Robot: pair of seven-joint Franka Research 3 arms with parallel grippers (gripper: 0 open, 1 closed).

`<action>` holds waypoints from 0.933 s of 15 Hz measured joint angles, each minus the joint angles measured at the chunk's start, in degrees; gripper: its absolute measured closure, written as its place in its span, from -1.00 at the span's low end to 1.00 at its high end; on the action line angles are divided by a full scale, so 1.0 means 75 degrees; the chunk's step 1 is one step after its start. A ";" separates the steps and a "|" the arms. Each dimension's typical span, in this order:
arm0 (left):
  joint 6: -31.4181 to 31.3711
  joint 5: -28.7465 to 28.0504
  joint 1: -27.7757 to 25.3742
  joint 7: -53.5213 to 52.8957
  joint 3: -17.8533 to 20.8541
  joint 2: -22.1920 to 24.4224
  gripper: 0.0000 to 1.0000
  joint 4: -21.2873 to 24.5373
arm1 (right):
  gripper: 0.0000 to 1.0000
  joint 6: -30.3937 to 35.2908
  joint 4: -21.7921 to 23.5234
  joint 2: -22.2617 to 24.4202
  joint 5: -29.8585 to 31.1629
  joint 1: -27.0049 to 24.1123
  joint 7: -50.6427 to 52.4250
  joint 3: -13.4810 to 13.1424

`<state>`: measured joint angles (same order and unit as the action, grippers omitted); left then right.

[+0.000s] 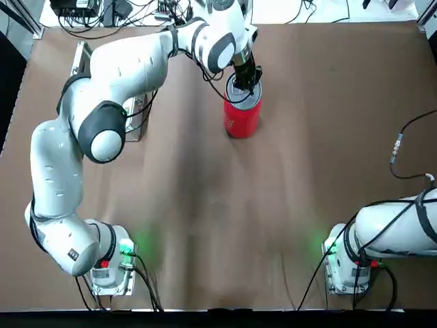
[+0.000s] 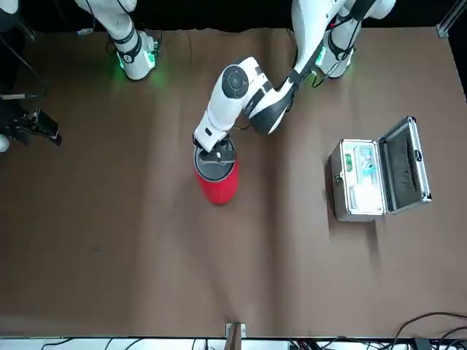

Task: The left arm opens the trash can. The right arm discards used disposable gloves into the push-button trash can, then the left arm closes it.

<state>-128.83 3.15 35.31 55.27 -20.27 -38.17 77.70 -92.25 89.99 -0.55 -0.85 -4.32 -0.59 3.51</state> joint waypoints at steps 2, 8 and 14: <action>0.0000 -0.0024 0.0002 0.0008 0.0000 -0.0019 0.98 -0.0017 | -0.96 0.0000 0.0000 0.0000 0.0000 0.0000 0.0000 0.0000; 0.0007 -0.0057 0.0009 0.0009 0.0000 -0.0026 0.98 -0.0034 | -0.96 0.0000 0.0000 0.0000 0.0000 0.0000 0.0000 0.0000; 0.0016 -0.0058 0.0005 0.0119 0.0003 -0.0027 0.98 -0.0054 | -0.96 -0.0003 0.0000 0.0000 0.0000 0.0001 0.0000 0.0000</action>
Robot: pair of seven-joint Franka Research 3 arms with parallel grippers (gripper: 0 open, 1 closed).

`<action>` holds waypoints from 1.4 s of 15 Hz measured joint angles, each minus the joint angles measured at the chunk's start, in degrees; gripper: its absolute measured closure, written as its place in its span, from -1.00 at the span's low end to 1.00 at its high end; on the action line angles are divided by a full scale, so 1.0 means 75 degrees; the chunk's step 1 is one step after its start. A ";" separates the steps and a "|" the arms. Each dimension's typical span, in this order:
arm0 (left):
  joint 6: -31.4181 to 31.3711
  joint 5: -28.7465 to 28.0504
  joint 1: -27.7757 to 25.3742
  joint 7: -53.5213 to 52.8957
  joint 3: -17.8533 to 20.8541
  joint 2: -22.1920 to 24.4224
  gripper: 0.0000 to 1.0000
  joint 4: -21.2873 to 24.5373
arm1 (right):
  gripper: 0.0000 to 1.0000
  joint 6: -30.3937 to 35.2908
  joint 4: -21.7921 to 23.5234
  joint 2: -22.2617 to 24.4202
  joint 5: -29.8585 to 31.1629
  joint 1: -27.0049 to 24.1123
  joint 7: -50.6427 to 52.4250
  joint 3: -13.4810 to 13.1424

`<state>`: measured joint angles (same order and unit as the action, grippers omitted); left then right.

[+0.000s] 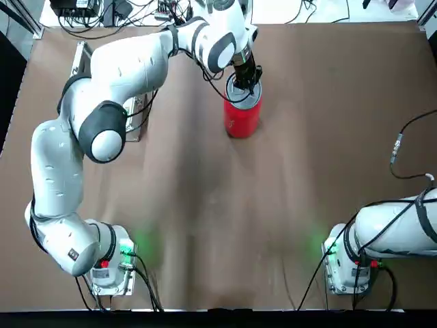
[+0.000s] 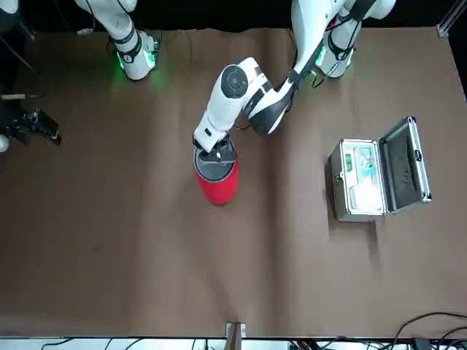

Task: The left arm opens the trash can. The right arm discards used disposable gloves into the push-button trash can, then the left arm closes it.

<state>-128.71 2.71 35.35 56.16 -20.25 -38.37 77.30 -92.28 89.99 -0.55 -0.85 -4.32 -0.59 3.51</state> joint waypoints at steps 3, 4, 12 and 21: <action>0.0024 0.0000 -0.0003 0.0016 0.0000 0.0001 0.98 -0.0019 | -0.96 -0.0001 0.0000 0.0000 0.0000 0.0003 0.0000 0.0000; 0.0028 0.0000 -0.0004 0.0018 -0.0001 0.0001 0.98 -0.0022 | -0.96 -0.0001 0.0000 0.0000 0.0000 0.0003 0.0000 0.0000; 0.0044 0.0000 -0.0005 0.0144 -0.0001 0.0001 0.98 -0.0037 | -0.96 -0.0005 0.0000 0.0000 0.0000 0.0004 0.0000 0.0000; 0.0148 -0.0012 -0.0016 0.0154 0.0020 0.0013 0.95 -0.0089 | -0.96 -0.0008 -0.0002 0.0000 0.0000 0.0005 0.0000 0.0003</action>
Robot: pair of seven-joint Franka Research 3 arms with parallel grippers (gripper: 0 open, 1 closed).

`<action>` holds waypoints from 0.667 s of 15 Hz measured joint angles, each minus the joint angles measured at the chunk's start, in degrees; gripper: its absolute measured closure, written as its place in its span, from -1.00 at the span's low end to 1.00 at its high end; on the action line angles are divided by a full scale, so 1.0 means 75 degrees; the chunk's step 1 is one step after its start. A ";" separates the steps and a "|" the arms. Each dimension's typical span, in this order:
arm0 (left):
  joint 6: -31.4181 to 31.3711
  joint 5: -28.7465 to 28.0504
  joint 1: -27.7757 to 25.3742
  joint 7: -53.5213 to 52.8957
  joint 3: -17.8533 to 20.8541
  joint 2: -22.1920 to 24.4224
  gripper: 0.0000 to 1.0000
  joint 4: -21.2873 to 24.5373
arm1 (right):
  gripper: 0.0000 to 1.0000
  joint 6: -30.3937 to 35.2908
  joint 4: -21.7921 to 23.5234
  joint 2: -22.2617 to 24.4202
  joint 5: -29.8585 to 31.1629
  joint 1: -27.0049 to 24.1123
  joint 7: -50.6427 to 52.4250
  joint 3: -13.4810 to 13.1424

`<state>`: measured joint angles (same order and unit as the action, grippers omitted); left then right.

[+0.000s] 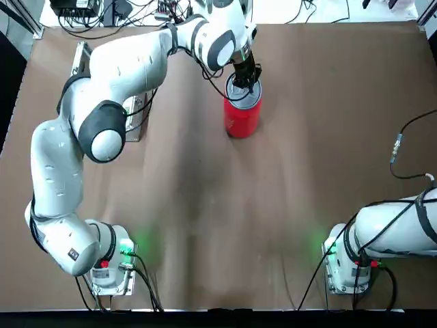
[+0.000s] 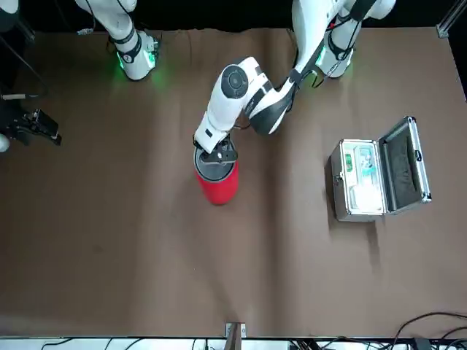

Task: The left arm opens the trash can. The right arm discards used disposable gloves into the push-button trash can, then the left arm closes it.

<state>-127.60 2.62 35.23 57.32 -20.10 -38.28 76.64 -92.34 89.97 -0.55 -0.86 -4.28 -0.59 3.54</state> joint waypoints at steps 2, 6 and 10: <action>0.0087 -0.0005 -0.0006 0.0000 0.0011 0.0022 0.95 -0.0001 | -0.96 0.0000 0.0000 0.0000 0.0000 0.0000 0.0000 0.0000; 0.0183 -0.0005 -0.0015 0.0004 0.0014 0.0129 0.95 -0.0008 | -0.96 -0.0001 0.0000 0.0000 0.0000 0.0000 0.0000 0.0000; 0.0411 -0.0005 -0.0174 0.0039 0.0017 0.0378 0.84 -0.0024 | -0.96 -0.0014 -0.0005 0.0001 0.0000 0.0001 0.0000 0.0001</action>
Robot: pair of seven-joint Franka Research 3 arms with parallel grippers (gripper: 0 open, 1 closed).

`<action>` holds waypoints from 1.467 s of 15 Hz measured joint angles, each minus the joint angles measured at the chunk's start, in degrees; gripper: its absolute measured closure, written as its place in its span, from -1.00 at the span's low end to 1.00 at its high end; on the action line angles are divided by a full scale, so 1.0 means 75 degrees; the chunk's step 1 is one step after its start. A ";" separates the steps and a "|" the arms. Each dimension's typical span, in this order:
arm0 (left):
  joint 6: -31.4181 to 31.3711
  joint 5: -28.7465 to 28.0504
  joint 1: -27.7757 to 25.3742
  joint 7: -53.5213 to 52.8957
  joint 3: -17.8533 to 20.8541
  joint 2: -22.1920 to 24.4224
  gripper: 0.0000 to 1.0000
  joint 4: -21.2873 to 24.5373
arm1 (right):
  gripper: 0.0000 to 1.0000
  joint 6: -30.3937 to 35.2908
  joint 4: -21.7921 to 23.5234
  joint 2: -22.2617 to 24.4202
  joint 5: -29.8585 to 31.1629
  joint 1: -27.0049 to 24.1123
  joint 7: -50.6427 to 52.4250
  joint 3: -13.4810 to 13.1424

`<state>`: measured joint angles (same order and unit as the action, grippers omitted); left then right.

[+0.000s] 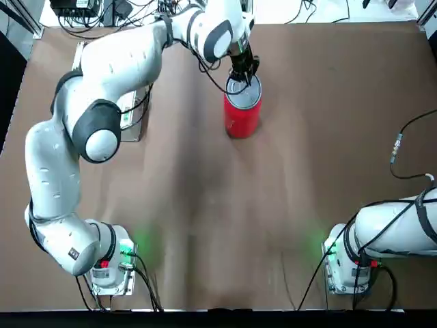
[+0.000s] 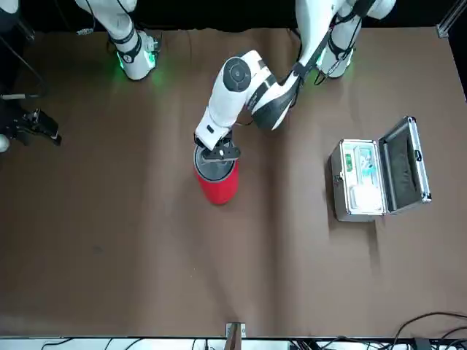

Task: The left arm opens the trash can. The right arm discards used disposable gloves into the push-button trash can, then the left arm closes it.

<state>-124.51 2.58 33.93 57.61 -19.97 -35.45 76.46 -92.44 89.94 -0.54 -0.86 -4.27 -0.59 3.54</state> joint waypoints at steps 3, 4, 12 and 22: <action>0.0627 0.0000 -0.0356 -0.0001 0.0001 0.0385 0.30 -0.0036 | -0.96 -0.0020 -0.0018 0.0002 0.0000 0.0000 0.0000 0.0000; 0.0865 -0.0001 -0.0512 -0.0002 0.0003 0.0552 0.11 -0.0042 | -0.96 -0.0031 -0.0036 0.0005 0.0000 0.0000 0.0000 -0.0002; 0.2557 -0.0148 -0.2650 -0.2057 0.0067 0.1890 -0.99 -0.0070 | -0.96 -0.0039 -0.0326 0.0030 0.0000 -0.0025 0.0395 -0.0065; 0.3717 -0.0175 -0.5005 -0.6071 0.0081 0.2742 -0.99 -0.0076 | -0.97 0.0007 -0.0308 0.0025 0.0000 0.0006 0.0442 -0.0017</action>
<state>-96.63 1.27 -3.61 12.07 -19.36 -14.88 75.89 -92.39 87.62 -0.36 -0.86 -4.22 2.72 3.42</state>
